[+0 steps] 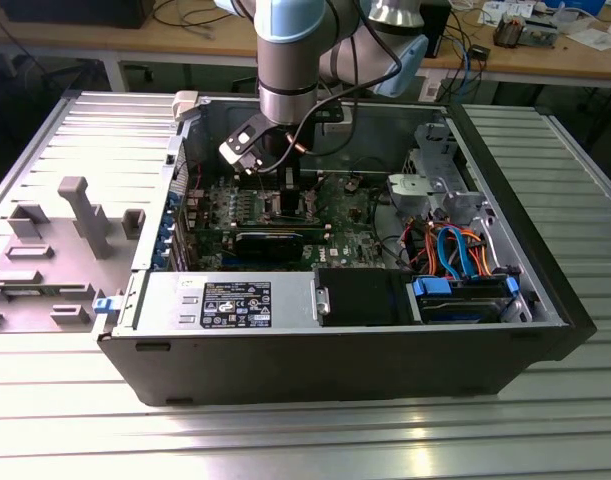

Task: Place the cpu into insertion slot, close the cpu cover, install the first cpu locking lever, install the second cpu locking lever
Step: 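Place the cpu into insertion slot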

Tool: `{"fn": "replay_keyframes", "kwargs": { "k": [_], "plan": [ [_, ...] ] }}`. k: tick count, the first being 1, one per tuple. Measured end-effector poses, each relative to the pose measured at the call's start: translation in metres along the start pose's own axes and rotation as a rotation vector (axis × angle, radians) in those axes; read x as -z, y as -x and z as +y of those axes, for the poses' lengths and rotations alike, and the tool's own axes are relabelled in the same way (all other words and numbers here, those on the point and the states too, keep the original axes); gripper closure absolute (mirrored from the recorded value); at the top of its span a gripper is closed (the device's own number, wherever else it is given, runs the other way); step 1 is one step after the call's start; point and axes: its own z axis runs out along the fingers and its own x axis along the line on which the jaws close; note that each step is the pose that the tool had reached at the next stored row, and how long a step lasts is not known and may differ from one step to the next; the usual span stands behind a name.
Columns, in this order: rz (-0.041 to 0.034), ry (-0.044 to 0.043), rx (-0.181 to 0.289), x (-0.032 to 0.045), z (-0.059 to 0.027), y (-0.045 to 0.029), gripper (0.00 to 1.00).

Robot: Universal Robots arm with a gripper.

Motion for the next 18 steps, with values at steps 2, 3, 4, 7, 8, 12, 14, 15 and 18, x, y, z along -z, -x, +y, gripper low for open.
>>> {"fn": "replay_keyframes", "kwargs": {
  "k": [2, 3, 4, 7, 8, 12, 14, 15, 18],
  "plan": [
    [0.0000, -0.0005, 0.000, 0.0000, 0.0008, 0.0000, 0.45],
    [-0.0001, -0.0001, 0.000, 0.0000, 0.0012, 0.0000, 0.45],
    [0.0000, 0.0000, 0.000, -0.0001, 0.0013, 0.0000, 0.45],
    [0.0001, 0.0001, 0.000, -0.0001, 0.0014, 0.0000, 0.45],
    [0.0000, 0.0000, 0.000, 0.0000, 0.0014, 0.0000, 0.45],
    [0.0001, 0.0004, 0.000, -0.0001, 0.0015, 0.0000, 0.45],
    [0.0009, 0.0007, 0.000, -0.0004, 0.0017, -0.0002, 0.39],
    [0.0005, 0.0005, 0.000, -0.0003, 0.0016, -0.0001, 0.39],
    [0.0002, 0.0001, 0.000, -0.0001, 0.0015, 0.0000, 0.39]
  ]
}}
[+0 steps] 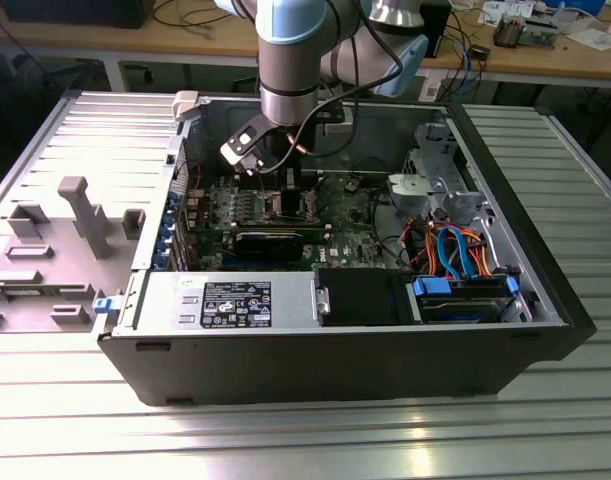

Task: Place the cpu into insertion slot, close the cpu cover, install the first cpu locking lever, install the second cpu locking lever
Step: 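Place the cpu into insertion slot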

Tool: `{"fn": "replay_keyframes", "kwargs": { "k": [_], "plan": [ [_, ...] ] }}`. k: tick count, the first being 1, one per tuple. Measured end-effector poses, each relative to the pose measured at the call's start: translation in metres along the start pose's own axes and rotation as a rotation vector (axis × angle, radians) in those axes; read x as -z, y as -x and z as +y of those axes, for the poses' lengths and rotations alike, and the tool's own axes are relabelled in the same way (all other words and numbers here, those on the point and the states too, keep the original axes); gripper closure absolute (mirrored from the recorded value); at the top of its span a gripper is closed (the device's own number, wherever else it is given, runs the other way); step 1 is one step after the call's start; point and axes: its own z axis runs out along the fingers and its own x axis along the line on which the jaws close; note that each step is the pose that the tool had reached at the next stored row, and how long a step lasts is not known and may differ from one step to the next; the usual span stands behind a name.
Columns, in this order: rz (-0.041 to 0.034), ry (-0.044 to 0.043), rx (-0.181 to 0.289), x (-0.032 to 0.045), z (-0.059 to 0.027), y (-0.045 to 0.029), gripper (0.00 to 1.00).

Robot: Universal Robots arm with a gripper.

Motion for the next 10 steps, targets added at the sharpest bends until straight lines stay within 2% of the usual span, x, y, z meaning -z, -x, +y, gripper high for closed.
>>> {"fn": "replay_keyframes", "kwargs": {
  "k": [10],
  "plan": [
    [-0.0001, -0.0001, 0.000, 0.0035, 0.0007, 0.0000, 0.39]
  ]
}}
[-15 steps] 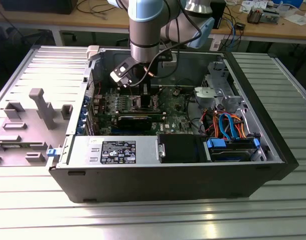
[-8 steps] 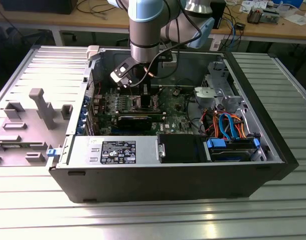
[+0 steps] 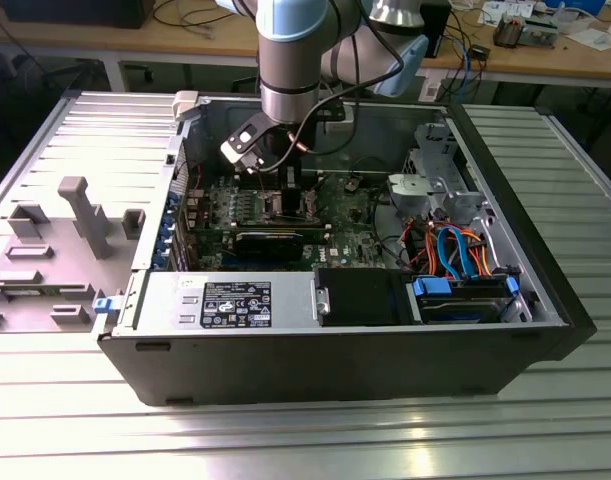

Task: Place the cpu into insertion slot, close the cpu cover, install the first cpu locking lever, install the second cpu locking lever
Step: 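Place the cpu into insertion slot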

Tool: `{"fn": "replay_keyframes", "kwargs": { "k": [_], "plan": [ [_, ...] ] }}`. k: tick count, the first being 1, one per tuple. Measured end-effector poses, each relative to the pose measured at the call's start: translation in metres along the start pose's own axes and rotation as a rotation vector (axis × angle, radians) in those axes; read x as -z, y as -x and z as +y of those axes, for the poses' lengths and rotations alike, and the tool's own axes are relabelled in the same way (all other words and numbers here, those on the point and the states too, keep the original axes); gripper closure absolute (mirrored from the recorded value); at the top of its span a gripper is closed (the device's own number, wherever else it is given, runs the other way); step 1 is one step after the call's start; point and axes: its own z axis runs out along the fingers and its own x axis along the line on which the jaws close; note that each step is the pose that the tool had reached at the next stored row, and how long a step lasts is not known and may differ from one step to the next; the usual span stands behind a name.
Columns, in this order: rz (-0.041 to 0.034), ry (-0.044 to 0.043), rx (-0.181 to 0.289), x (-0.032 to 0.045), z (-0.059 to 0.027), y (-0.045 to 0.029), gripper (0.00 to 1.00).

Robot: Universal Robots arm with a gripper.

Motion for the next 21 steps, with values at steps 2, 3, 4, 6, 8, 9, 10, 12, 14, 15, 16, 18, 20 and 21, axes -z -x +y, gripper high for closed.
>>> {"fn": "replay_keyframes", "kwargs": {
  "k": [2, 3, 4, 6, 8, 9, 10, 12, 14, 15, 16, 18, 20, 21],
  "plan": [
    [0.0001, 0.0000, 0.000, 0.0000, 0.0000, 0.0000, 0.39],
    [0.0000, 0.0000, 0.000, 0.0001, 0.0001, 0.0000, 0.39],
    [0.0001, 0.0000, 0.000, 0.0001, 0.0001, 0.0000, 0.39],
    [0.0001, 0.0000, 0.000, 0.0002, 0.0001, 0.0000, 0.39],
    [0.0000, 0.0000, 0.000, 0.0002, 0.0001, 0.0000, 0.39],
    [0.0000, 0.0000, 0.000, 0.0002, 0.0002, 0.0000, 0.39],
    [0.0001, 0.0000, 0.000, 0.0002, 0.0002, 0.0000, 0.38],
    [0.0000, 0.0000, 0.000, 0.0003, 0.0003, 0.0000, 0.25],
    [-0.0004, -0.0001, 0.000, 0.0001, 0.0003, -0.0011, 0.25],
    [-0.0001, -0.0001, 0.000, -0.0004, 0.0003, -0.0031, 0.25],
    [-0.0003, -0.0002, -0.004, -0.0019, 0.0002, -0.0035, 0.25],
    [-0.0002, 0.0000, -0.007, -0.0021, -0.0003, -0.0044, 0.25],
    [-0.0014, 0.0001, -0.007, -0.0014, -0.0002, -0.0045, 0.25],
    [-0.0031, 0.0000, -0.007, -0.0013, -0.0003, -0.0045, 0.25]
  ]
}}
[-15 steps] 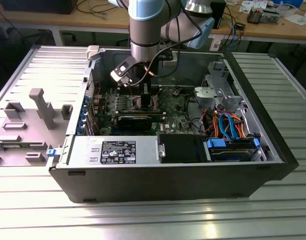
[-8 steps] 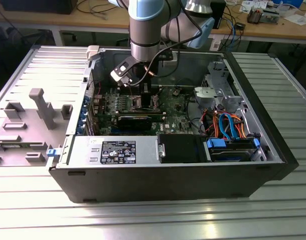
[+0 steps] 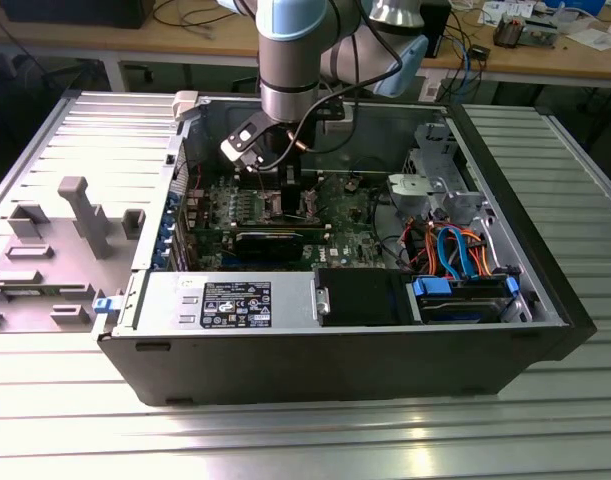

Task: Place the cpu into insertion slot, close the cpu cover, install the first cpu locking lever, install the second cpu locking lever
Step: 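Place the cpu into insertion slot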

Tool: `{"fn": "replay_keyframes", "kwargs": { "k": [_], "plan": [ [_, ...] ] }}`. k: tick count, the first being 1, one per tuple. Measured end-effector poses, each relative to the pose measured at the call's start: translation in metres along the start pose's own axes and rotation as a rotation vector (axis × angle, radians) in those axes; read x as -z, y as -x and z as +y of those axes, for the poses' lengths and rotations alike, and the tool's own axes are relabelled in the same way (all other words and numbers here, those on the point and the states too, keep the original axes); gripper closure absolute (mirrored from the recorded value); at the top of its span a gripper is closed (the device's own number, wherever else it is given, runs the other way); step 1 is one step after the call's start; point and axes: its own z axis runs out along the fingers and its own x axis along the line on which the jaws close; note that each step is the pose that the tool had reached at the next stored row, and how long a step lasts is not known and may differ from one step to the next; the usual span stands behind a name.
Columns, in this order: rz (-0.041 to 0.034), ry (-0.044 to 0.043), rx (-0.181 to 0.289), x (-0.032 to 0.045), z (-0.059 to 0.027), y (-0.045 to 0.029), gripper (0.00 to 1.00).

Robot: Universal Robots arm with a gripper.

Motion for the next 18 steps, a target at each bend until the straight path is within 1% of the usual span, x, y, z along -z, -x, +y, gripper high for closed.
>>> {"fn": "replay_keyframes", "kwargs": {
  "k": [3, 9, 13, 16, 18],
  "plan": [
    [-0.0007, 0.0000, 0.000, 0.0000, -0.0003, 0.0000, 0.25],
    [-0.0008, -0.0001, 0.000, 0.0002, -0.0061, -0.0002, 0.25],
    [-0.0009, -0.0002, -0.001, 0.0002, -0.0062, -0.0024, 0.25],
    [-0.0007, -0.0001, -0.002, 0.0002, -0.0062, -0.0027, 0.25],
    [-0.0009, -0.0001, -0.011, 0.0001, -0.0076, -0.0029, 0.25]
  ]
}}
